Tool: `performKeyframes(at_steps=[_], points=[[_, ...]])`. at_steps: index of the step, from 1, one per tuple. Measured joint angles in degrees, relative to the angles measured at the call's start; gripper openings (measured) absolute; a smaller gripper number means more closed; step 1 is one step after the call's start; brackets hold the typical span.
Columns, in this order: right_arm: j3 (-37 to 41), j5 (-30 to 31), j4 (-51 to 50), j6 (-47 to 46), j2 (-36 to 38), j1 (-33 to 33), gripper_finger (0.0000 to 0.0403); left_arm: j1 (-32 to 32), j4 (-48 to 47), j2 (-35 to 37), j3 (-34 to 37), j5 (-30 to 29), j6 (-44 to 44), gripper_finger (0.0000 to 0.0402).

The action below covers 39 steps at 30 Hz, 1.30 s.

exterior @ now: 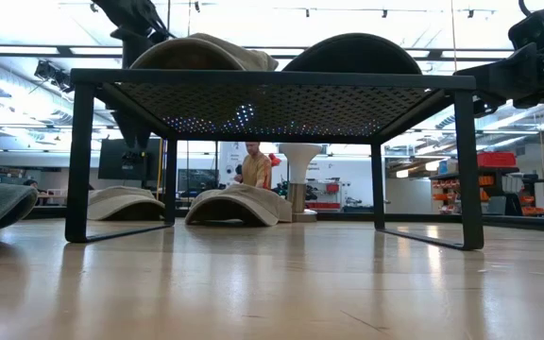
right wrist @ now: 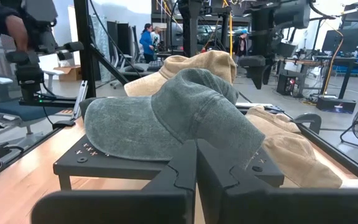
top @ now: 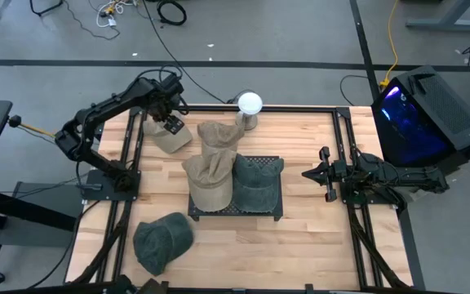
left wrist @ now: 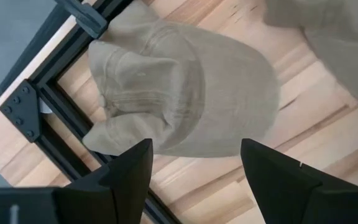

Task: Pick & Place hat
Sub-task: Stack the left brown cap on the brown cap on the shelf

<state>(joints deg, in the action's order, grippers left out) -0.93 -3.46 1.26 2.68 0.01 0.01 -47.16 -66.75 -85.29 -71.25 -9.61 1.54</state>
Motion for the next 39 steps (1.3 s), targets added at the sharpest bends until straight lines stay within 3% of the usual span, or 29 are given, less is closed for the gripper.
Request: performKeyframes(at_steps=[5,25,39], points=[[0.0,0.0,0.0,0.0,0.0,0.0,0.0015,-1.8,0.0,-2.0,0.0,0.1,-4.0,0.0248],[0.0,0.0,0.0,0.0,0.0,0.0,0.0015,-4.2,2.5,-12.1,0.0,0.5,-5.4,0.0248],[0.0,0.0,0.0,0.0,0.0,0.0,0.0015,-5.8,5.0,-13.4,3.3,2.4,-5.9,0.0248]])
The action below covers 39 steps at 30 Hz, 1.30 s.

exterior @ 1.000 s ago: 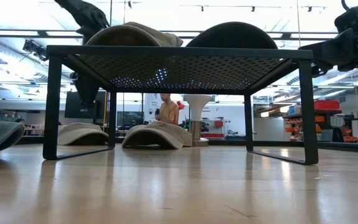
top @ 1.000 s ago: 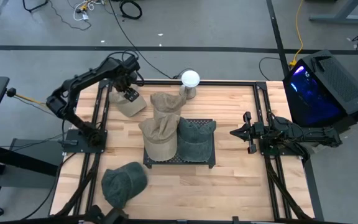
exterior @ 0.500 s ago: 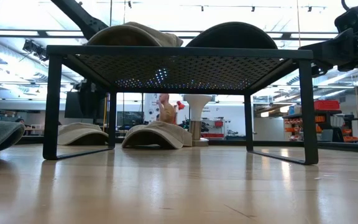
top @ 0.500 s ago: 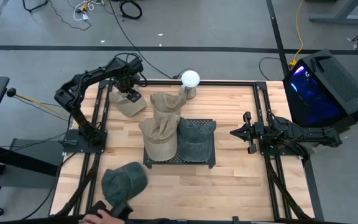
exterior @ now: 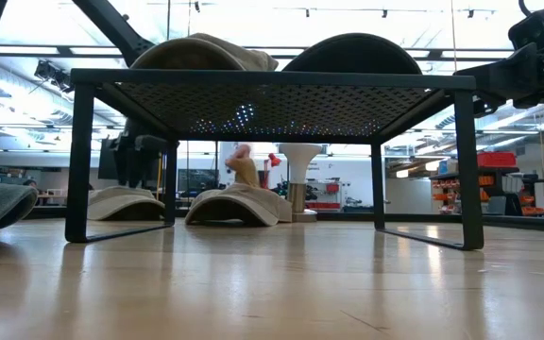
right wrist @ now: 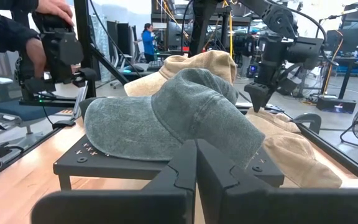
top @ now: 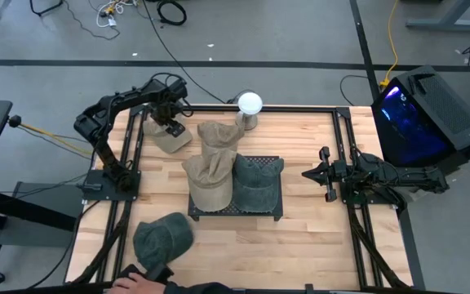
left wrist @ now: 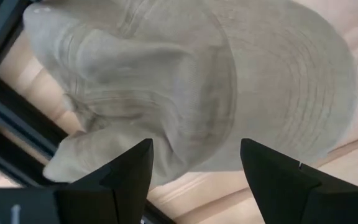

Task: Pick & Place hat
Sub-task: Stack the left brown cap on the brown cap on the shelf

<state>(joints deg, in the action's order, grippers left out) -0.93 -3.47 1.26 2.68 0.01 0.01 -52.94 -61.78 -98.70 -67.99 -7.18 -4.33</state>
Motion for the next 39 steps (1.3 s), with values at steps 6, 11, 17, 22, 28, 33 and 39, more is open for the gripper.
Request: performKeyframes(at_steps=[6,11,17,22,28,33,39], points=[[0.0,0.0,0.0,0.0,0.0,0.0,0.0015,-0.5,2.9,0.0,0.9,2.0,0.0,0.0248],[0.0,0.0,0.0,0.0,0.0,0.0,0.0015,-0.9,4.2,-0.4,1.0,2.0,0.0,0.0248],[0.0,0.0,0.0,0.0,0.0,0.0,0.0015,-1.3,4.0,-0.7,1.0,2.6,-1.1,0.0248],[0.0,0.0,0.0,0.0,0.0,0.0,0.0015,-1.3,3.9,-0.7,1.0,2.6,-1.0,0.0246],[0.0,0.0,0.0,0.0,0.0,0.0,0.0015,-1.3,3.9,-0.7,1.0,2.6,-1.5,0.0208],[0.0,0.0,0.0,0.0,0.0,0.0,0.0015,-1.3,3.9,-0.7,1.0,2.6,-2.4,0.0167],[0.0,0.0,0.0,0.0,0.0,0.0,0.0015,-1.3,4.0,-0.7,1.0,2.6,-2.4,0.0132]])
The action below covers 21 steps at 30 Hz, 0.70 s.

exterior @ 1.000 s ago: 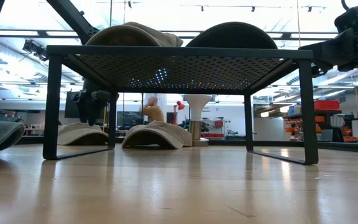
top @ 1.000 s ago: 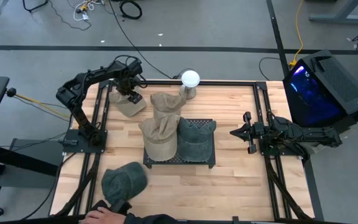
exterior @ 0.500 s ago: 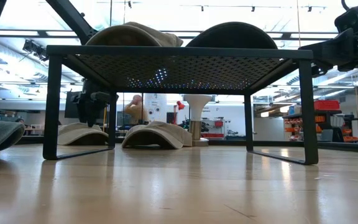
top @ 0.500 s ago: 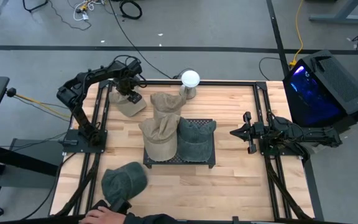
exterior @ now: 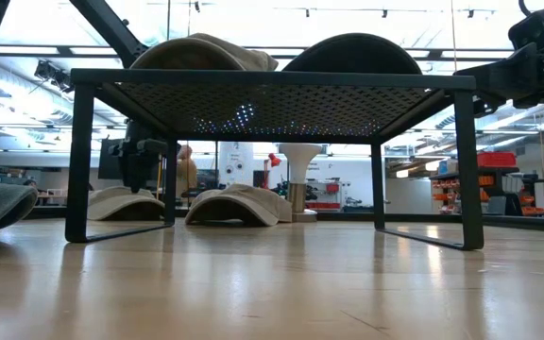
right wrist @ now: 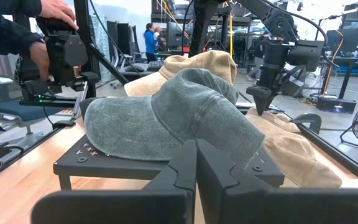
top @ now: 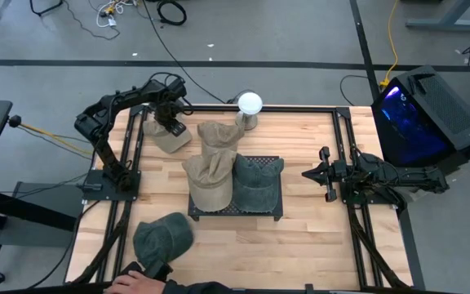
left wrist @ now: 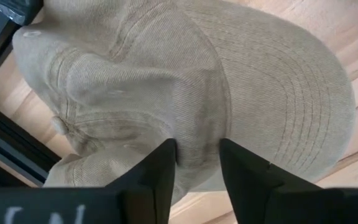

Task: Pick & Place hat
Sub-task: Stack the left brown cap on the brown cap on the shelf

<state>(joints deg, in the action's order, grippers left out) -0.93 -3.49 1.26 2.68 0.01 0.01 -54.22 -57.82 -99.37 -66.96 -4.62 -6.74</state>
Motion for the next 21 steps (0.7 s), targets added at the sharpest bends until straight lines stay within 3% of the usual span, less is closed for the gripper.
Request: performKeyframes(at_steps=[21], points=[[0.0,0.0,0.0,0.0,0.0,0.0,0.0015,0.0,0.3,0.0,0.0,-0.2,0.0,0.0049]])
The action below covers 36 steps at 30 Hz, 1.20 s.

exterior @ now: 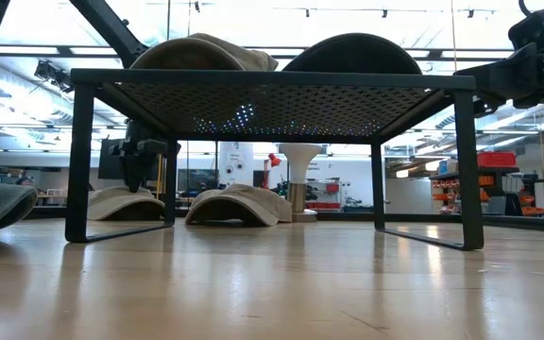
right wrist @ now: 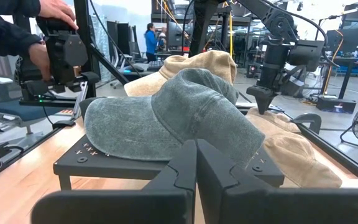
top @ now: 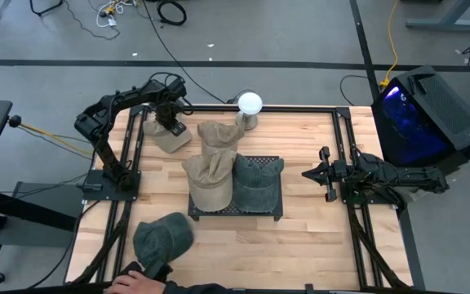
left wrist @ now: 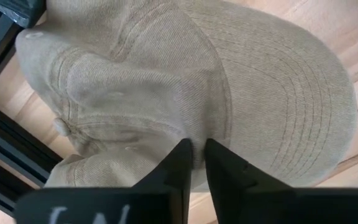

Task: Pick & Place hat
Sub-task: Stack the left brown cap on the brown cap on the shelf

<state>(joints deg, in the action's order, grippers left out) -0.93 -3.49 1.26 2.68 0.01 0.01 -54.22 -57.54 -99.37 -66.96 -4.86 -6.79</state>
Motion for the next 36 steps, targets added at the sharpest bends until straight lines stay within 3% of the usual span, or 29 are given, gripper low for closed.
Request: performKeyframes(at_steps=[11,26,36], points=[[0.0,0.0,0.0,0.0,0.0,0.0,0.0015,0.0,0.3,0.0,0.0,0.0,0.1,0.0009],[0.0,0.0,0.0,0.0,0.0,0.0,0.0015,0.1,-2.3,0.2,-1.0,0.0,0.1,0.0004],[0.0,0.0,0.0,0.0,0.0,0.0,0.0015,0.2,-4.1,4.1,-1.6,0.2,0.3,0.0004]])
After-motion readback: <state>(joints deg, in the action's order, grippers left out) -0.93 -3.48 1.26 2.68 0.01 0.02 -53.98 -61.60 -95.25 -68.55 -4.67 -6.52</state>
